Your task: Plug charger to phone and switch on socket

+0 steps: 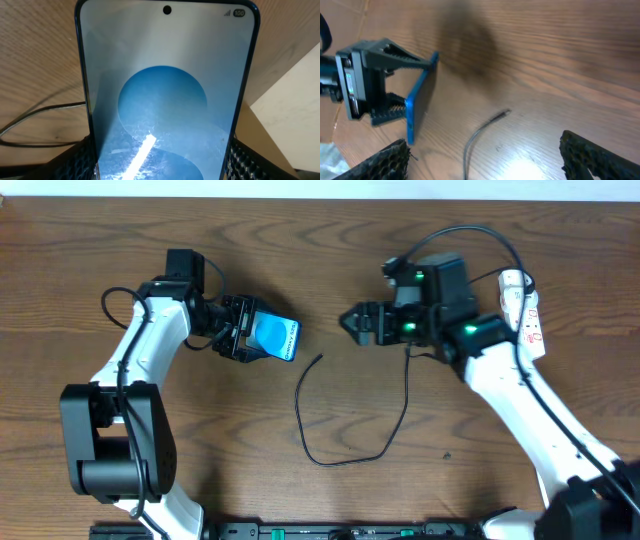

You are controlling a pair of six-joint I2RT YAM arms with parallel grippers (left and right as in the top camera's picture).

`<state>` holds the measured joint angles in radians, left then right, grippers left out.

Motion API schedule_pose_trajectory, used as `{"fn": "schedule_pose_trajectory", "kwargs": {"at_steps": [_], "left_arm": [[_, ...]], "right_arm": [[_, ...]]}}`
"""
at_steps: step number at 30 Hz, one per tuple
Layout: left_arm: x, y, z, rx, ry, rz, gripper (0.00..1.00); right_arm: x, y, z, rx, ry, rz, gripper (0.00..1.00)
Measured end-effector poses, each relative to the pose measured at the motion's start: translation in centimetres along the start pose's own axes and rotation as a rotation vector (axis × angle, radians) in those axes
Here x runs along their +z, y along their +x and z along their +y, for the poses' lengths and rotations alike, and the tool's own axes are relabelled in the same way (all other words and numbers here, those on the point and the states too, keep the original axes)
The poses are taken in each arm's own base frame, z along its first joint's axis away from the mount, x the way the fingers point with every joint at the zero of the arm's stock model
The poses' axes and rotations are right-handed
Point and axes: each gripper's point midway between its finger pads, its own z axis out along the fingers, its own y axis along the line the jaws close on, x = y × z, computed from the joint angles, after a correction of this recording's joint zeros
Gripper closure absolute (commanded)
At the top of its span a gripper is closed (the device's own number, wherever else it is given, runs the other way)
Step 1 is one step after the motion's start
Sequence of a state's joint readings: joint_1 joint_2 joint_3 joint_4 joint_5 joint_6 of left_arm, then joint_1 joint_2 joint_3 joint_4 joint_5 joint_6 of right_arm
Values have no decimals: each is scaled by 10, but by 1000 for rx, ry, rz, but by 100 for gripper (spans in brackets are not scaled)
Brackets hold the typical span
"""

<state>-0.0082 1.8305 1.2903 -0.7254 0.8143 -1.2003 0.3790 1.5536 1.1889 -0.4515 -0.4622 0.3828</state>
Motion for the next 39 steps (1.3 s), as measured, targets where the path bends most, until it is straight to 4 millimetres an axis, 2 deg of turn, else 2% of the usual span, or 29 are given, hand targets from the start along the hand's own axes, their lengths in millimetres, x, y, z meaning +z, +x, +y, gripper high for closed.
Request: {"fn": "schedule_pose_trajectory", "kwargs": {"at_steps": [5,14,20,26,31,37,39], "left_arm": [[2,3,-3,25,2,-12,51],[-1,4,-5,33,11,-22,50],[-1,5,-5,33,12,-17,50],[-1,6,-5,33,13,-15,50],[-1,6,-6,33,14,-13,50],[-1,7,-6,33,15,-10,50],[-1,7,-6,33,15,-10,50]], "right_arm": [[31,4,20,22,-29,1,11],[65,14,55,64,-15,-44,19],[97,30,64,96,-5,-36,25],[117,33,73,106,-27,-59,47],[121,32,77,111,-29,-78,67],[125,36,77,110,-18,-81,82],[125,35,77,109,-16,-84,94]]}}
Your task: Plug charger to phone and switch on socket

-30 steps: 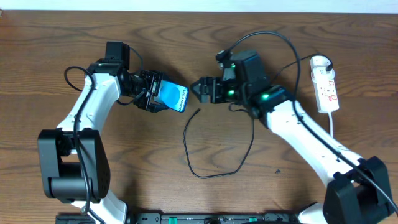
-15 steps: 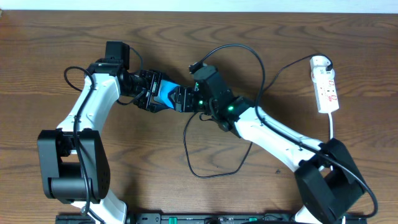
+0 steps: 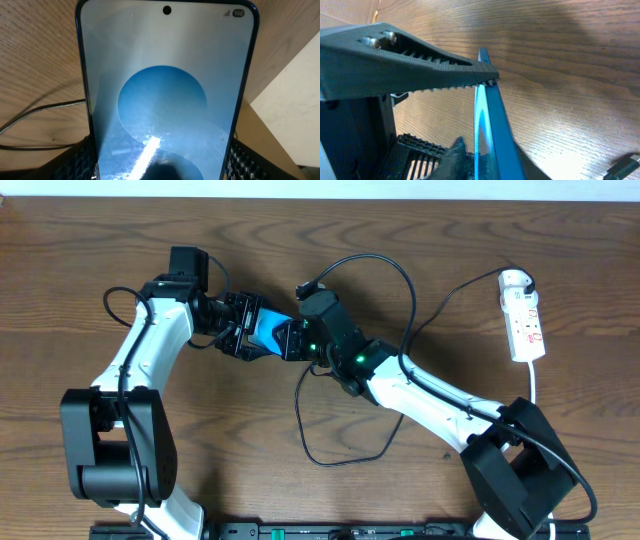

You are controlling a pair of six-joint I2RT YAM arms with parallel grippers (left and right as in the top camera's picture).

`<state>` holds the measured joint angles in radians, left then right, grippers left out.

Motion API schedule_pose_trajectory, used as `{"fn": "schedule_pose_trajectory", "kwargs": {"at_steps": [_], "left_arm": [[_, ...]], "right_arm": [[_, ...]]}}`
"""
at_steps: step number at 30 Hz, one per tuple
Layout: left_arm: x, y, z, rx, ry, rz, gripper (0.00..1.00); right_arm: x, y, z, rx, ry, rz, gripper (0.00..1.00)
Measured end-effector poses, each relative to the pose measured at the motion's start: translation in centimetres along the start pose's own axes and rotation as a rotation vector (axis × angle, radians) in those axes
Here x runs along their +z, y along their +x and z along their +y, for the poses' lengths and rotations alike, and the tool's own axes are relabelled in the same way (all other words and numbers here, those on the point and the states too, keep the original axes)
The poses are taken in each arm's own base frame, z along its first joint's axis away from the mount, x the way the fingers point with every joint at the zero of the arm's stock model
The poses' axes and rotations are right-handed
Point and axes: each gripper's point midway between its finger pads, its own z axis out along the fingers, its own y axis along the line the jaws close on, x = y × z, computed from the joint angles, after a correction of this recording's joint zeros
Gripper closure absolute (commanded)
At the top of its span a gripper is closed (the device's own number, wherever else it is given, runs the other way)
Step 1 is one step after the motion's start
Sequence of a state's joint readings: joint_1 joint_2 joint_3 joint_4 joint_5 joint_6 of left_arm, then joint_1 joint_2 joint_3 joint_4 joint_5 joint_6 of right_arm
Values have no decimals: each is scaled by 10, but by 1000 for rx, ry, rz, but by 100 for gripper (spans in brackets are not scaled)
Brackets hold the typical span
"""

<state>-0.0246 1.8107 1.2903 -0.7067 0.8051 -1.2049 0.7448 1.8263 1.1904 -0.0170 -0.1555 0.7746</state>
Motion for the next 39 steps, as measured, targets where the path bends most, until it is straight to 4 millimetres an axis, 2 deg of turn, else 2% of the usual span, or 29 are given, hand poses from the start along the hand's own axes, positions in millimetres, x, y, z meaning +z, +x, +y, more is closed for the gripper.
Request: {"fn": "schedule_pose_trajectory", "kwargs": {"at_steps": [2,4,5,8,11,16,19,22,26,29,35,39], "left_arm": [[0,0,0,0,1,1,49],[0,0,-1,2,5,1,49],[0,0,-1,1,4,0,34],[-1,1,-2,1,7,4,21],[-1,2,-2,1,8,6,16],[-2,2,-2,43,9,5,16],[-2,1,-5,122,24,3,16],[-5,1,-19,240,83,14,19],[-13,11,-53,444,237,59,23],[-22,26,-76,576,350,112,23],[-30,43,-85,617,415,200,25],[-34,47,-92,602,440,216,30]], "right_arm": [[0,0,-1,13,4,-2,99],[0,-1,-2,18,8,-6,99],[0,0,-2,17,9,-4,99],[0,0,-3,28,15,0,99],[0,-2,-7,52,15,0,99],[-8,-18,-30,130,58,-11,99],[-25,-33,-47,200,96,-30,99],[-47,-52,-53,271,102,-73,99],[-71,-77,-47,380,59,-147,99],[-74,-87,-41,469,20,-178,99],[-81,-117,-14,605,-142,-271,99],[-84,-126,-5,673,-193,-302,99]]}}
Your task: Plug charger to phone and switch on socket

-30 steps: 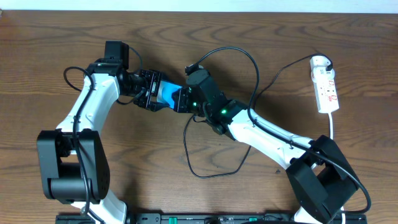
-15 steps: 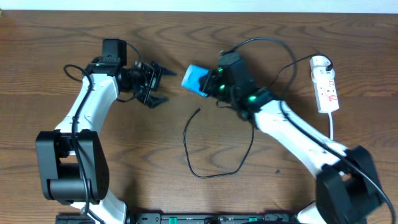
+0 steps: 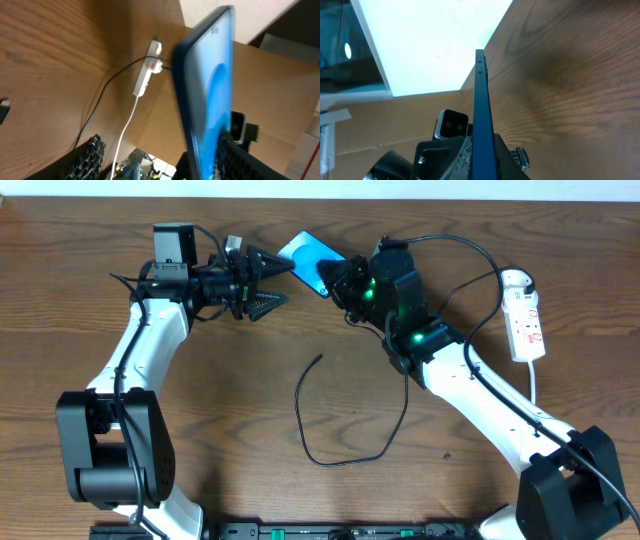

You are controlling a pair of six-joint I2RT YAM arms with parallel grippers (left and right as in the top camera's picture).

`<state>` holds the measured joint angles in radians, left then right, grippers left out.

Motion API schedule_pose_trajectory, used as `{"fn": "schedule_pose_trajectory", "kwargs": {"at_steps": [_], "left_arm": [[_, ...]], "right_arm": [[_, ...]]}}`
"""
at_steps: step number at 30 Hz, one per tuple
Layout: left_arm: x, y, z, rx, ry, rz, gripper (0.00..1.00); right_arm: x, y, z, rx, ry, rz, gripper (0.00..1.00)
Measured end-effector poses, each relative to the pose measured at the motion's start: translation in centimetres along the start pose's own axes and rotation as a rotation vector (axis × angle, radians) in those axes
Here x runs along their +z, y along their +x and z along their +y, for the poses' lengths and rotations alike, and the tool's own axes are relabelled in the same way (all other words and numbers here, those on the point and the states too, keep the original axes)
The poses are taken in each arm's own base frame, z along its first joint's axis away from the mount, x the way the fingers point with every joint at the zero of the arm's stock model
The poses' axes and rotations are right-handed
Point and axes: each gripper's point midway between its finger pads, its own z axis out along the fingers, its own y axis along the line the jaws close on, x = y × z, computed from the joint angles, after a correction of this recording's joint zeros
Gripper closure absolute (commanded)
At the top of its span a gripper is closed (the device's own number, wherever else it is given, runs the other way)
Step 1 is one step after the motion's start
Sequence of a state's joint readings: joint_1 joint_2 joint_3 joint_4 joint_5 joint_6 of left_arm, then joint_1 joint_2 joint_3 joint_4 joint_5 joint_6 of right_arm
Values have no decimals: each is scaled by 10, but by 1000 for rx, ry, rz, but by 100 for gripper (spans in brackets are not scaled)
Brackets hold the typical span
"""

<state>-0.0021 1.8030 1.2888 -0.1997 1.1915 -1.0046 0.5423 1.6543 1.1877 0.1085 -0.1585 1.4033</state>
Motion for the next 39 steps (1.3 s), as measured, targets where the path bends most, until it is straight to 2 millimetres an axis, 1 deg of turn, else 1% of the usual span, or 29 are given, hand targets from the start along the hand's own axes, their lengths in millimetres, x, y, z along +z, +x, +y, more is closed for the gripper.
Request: {"fn": "schedule_pose_trajectory", "kwargs": {"at_steps": [6,9,11,14,16,18,23,28,30,32,33,36,39], "left_arm": [[0,-5,-16,-43,48,-9,32],[2,-6,-23,-58,65,-9,34],[5,-3,-25,-73,69,-1,37],[13,2,-26,-94,61,13,43],[17,5,-26,-102,56,18,47],[18,5,-26,-108,53,12,51],[18,3,-25,-125,50,4,55],[18,2,-24,-145,46,-3,65],[18,2,-23,-159,44,-5,75],[19,1,-22,-166,41,-9,88],[18,1,-21,-179,42,-9,91],[17,0,-23,-191,48,-9,93],[18,0,-22,-206,45,-8,92]], "right_arm": [[1,5,1,88,1,-1,99],[2,13,5,135,-12,5,99],[3,19,12,154,-37,15,99],[5,28,16,176,-53,32,99],[6,33,14,191,-45,42,99],[7,34,11,202,-34,38,99],[9,35,3,216,-5,40,99],[9,35,-2,232,12,39,99],[9,34,-1,237,12,37,99],[9,33,0,242,7,33,99],[9,33,0,256,6,31,99],[9,33,0,333,10,30,99],[9,33,-3,356,27,29,98]]}}
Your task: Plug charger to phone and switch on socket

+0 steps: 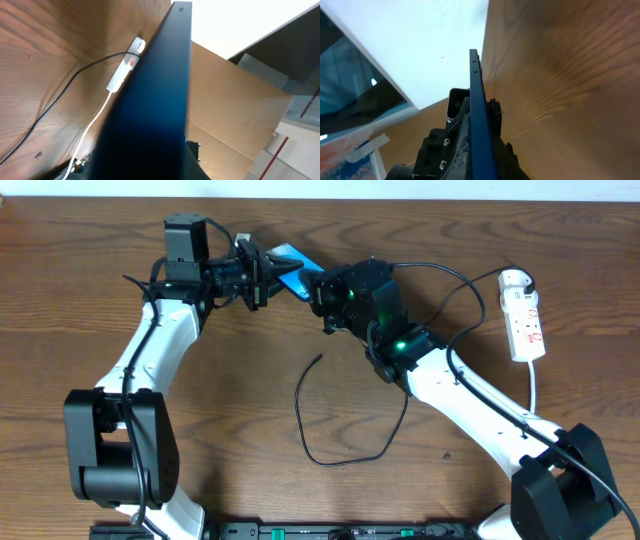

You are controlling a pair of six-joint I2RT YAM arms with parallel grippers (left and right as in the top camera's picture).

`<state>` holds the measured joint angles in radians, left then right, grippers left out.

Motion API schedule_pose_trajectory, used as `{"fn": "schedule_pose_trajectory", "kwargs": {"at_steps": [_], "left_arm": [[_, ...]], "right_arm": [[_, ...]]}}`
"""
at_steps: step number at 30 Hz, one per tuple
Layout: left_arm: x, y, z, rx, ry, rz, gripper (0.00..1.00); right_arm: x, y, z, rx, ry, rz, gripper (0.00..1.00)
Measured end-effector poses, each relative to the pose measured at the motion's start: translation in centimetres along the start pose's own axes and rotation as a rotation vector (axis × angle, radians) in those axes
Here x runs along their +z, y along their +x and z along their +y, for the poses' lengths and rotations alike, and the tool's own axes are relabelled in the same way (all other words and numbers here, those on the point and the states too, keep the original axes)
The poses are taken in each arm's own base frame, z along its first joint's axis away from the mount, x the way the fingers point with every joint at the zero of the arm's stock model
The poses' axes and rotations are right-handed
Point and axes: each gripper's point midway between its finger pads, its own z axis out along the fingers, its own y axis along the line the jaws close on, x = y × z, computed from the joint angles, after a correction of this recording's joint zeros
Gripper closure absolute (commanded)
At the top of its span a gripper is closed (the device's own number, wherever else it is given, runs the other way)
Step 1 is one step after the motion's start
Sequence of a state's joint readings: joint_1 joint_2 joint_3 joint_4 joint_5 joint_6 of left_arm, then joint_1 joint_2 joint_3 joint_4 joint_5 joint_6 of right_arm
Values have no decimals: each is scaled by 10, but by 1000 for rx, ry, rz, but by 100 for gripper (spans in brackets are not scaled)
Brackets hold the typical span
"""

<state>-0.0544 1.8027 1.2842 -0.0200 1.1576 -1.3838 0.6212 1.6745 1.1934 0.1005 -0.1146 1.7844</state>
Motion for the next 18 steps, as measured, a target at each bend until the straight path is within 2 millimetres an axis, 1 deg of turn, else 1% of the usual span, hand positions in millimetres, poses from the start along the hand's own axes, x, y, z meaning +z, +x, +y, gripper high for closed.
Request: {"fn": "schedule_pose_trajectory", "kwargs": {"at_steps": [1,2,3,4,5,8,11,13,15,18], "left_arm": [[0,0,0,-3,-1,0,92],[0,0,1,-5,-2,0,92],[1,0,1,-5,-2,-2,93],[1,0,1,-4,-2,-4,93],[2,-1,1,4,-5,-11,93],[2,-7,0,52,-5,-44,93],[-3,-16,-2,124,-1,-86,93],[-8,-23,-2,176,-2,-112,93],[-17,-30,-3,222,2,-135,93],[-31,-40,-5,259,13,-160,93]], "right_arm": [[0,-1,-1,4,4,-1,96],[0,-1,-1,5,6,-2,85],[0,-1,-1,4,7,-2,78],[0,-1,-3,-21,17,-2,70],[-1,-2,-5,-43,27,-6,59],[0,-5,-12,-127,53,-17,34],[-1,-11,-15,-257,67,-41,17],[-1,-17,-18,-341,86,-58,12],[-3,-28,-18,-426,96,-81,11],[-6,-50,-21,-535,136,-117,8]]}}
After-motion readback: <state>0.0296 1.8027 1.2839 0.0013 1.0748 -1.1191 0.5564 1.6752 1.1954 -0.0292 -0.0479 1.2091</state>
